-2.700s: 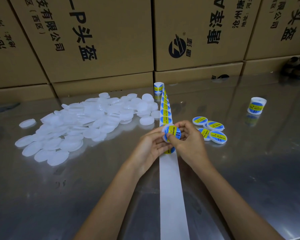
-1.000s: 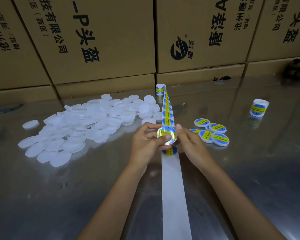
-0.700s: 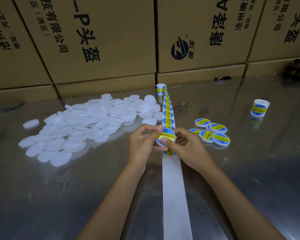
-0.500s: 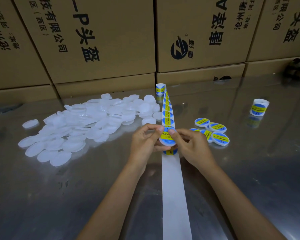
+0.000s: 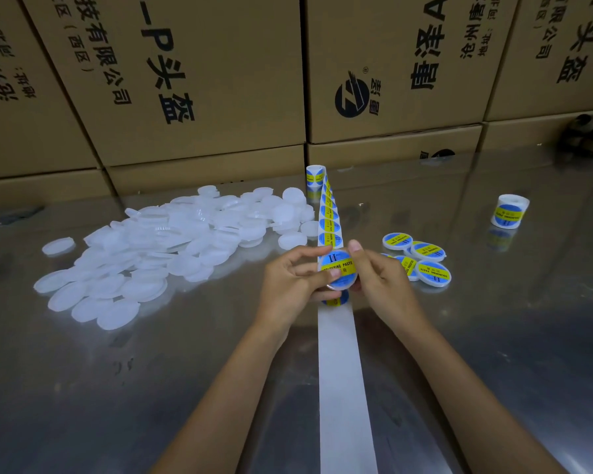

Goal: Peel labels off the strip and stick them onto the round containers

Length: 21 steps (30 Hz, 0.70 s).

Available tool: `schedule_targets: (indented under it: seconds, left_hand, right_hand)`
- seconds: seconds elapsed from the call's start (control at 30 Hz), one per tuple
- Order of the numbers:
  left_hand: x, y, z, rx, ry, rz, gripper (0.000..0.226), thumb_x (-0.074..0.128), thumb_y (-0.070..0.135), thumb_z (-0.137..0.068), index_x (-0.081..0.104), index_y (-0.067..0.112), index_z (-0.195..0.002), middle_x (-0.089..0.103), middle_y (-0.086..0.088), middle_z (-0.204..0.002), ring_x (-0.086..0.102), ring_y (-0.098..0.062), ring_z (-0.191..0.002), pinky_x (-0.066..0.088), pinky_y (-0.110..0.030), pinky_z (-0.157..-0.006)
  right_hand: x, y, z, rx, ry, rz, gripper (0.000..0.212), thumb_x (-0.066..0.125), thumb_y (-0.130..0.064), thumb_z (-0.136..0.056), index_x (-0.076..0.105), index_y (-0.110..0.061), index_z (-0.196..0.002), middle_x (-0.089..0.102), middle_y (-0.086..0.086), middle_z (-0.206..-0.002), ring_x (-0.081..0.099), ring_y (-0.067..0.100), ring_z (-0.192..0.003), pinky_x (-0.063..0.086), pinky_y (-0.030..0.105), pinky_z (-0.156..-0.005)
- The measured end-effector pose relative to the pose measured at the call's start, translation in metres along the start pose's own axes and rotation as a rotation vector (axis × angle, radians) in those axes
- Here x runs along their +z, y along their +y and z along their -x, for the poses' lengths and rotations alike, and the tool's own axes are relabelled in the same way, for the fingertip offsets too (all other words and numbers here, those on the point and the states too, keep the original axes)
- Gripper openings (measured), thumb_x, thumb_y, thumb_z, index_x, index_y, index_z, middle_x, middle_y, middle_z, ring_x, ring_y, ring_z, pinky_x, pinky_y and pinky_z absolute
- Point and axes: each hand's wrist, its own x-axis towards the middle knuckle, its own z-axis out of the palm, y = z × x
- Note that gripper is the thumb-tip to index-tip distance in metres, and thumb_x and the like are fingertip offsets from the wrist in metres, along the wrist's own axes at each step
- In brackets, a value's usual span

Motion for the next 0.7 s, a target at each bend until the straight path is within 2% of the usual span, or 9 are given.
schedule_targets:
  seconds: [0.07, 0.1, 0.23, 0.33, 0.43, 0.57, 0.63, 0.7]
  left_hand:
    - [-0.002, 0.001, 0.000, 0.001, 0.007, 0.025, 0.031, 0.076, -0.002, -0.083, 0.071, 0.009, -0.111, 0.077, -0.014, -0.097, 0.076, -0.031, -0.084, 0.063, -0.033, -0.067]
    - [-0.003, 0.001, 0.000, -0.002, 0.014, 0.040, 0.029, 0.075, -0.002, -0.084, 0.071, 0.010, -0.110, 0.077, -0.015, -0.097, 0.076, -0.031, -0.084, 0.063, -0.033, -0.067]
    - [-0.005, 0.001, 0.000, -0.008, 0.063, 0.080, 0.018, 0.073, 0.003, -0.087, 0.074, 0.010, -0.103, 0.077, -0.016, -0.094, 0.075, -0.026, -0.078, 0.061, -0.031, -0.061]
    - [-0.007, 0.000, 0.000, -0.016, 0.059, 0.076, 0.011, 0.073, 0.008, -0.089, 0.075, 0.010, -0.100, 0.077, -0.015, -0.093, 0.075, -0.024, -0.077, 0.060, -0.030, -0.058]
    - [-0.010, 0.000, 0.000, -0.030, 0.026, 0.049, 0.010, 0.073, 0.012, -0.089, 0.075, 0.011, -0.099, 0.077, -0.015, -0.095, 0.075, -0.028, -0.079, 0.061, -0.031, -0.059]
    - [-0.012, 0.000, -0.001, -0.047, -0.011, 0.012, 0.016, 0.069, 0.016, -0.093, 0.075, 0.010, -0.107, 0.077, -0.012, -0.101, 0.075, -0.032, -0.090, 0.062, -0.033, -0.064]
    - [-0.011, -0.001, -0.002, -0.060, -0.061, 0.014, 0.020, 0.067, 0.011, -0.094, 0.072, 0.011, -0.113, 0.076, -0.011, -0.106, 0.074, -0.032, -0.095, 0.064, -0.038, -0.071]
    - [-0.009, -0.002, -0.001, -0.067, -0.121, 0.001, 0.031, 0.067, -0.001, -0.091, 0.068, 0.010, -0.120, 0.075, -0.015, -0.108, 0.073, -0.032, -0.097, 0.063, -0.041, -0.079]
  right_hand:
    - [0.001, -0.001, 0.001, -0.021, -0.076, -0.043, 0.017, 0.058, -0.029, -0.098, 0.072, -0.020, -0.095, 0.073, 0.002, -0.083, 0.067, 0.005, -0.075, 0.051, 0.021, -0.062]
    - [0.002, -0.001, 0.001, -0.013, -0.110, -0.071, 0.010, 0.064, -0.025, -0.095, 0.070, -0.023, -0.102, 0.075, -0.003, -0.087, 0.070, 0.004, -0.080, 0.051, 0.016, -0.065]
    - [0.003, 0.003, 0.001, 0.011, -0.186, -0.080, 0.030, 0.077, -0.022, -0.084, 0.069, -0.017, -0.111, 0.076, 0.005, -0.091, 0.070, 0.012, -0.080, 0.055, 0.022, -0.068]
    - [0.003, 0.002, 0.002, -0.008, -0.163, -0.075, 0.027, 0.080, -0.021, -0.081, 0.072, -0.018, -0.106, 0.075, 0.007, -0.082, 0.064, 0.011, -0.068, 0.056, 0.027, -0.065]
    - [0.003, 0.003, 0.003, -0.001, -0.132, 0.029, 0.023, 0.078, -0.032, -0.083, 0.074, -0.025, -0.104, 0.070, 0.017, -0.072, 0.058, 0.016, -0.055, 0.052, 0.038, -0.061]
    - [0.000, 0.003, 0.004, -0.033, -0.059, 0.109, 0.015, 0.069, -0.038, -0.090, 0.077, -0.028, -0.098, 0.060, 0.005, -0.050, 0.050, 0.013, -0.042, 0.043, 0.028, -0.050]
    - [-0.001, 0.004, 0.003, -0.057, -0.021, 0.114, 0.016, 0.066, -0.031, -0.093, 0.078, -0.022, -0.101, 0.055, -0.009, -0.044, 0.046, 0.005, -0.041, 0.038, 0.023, -0.049]
    - [-0.001, 0.006, 0.002, -0.047, 0.014, 0.079, 0.018, 0.064, -0.023, -0.095, 0.077, -0.015, -0.104, 0.053, -0.019, -0.042, 0.051, -0.001, -0.042, 0.035, 0.010, -0.050]
